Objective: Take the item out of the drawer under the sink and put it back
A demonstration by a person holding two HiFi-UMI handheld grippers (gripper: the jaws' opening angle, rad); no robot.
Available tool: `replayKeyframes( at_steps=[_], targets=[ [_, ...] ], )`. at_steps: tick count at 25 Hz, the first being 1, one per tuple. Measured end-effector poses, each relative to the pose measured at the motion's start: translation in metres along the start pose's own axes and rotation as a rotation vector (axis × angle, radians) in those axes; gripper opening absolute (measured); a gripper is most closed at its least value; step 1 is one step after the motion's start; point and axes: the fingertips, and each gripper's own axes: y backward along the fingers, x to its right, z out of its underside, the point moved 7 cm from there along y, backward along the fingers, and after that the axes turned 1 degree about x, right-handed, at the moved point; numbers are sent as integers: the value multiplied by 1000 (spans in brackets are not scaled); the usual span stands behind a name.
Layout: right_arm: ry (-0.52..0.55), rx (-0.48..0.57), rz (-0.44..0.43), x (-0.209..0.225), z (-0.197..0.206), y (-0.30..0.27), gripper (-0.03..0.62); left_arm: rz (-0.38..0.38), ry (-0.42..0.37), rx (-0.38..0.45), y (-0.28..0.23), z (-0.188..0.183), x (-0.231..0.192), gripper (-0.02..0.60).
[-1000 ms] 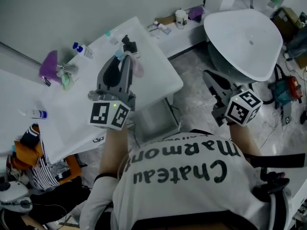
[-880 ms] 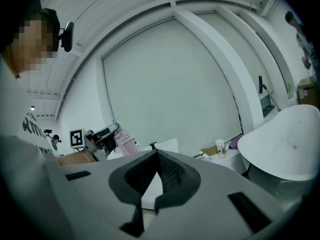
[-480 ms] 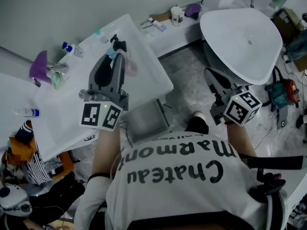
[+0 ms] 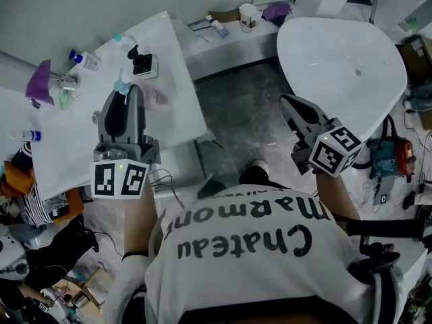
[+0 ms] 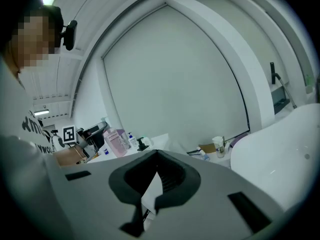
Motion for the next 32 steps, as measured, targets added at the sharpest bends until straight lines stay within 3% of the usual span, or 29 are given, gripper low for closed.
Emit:
replayKeyframes(
  at_steps=[8,18,24,32],
  targets=[
    [30,-41,-111,55,-17,10,11,-124,-35,11,-6,4,39,110],
    [74,-54,-209,82,-30,13,11,-237,-41,54,-6,-2,62,110],
    [66,-36,-233,91,-38,1,11,-254,-54,69,-21,-7,63,110],
    [31,-98,-261,95,-48,-51,11,-248,-29,45,-52,2,33,110]
  ],
)
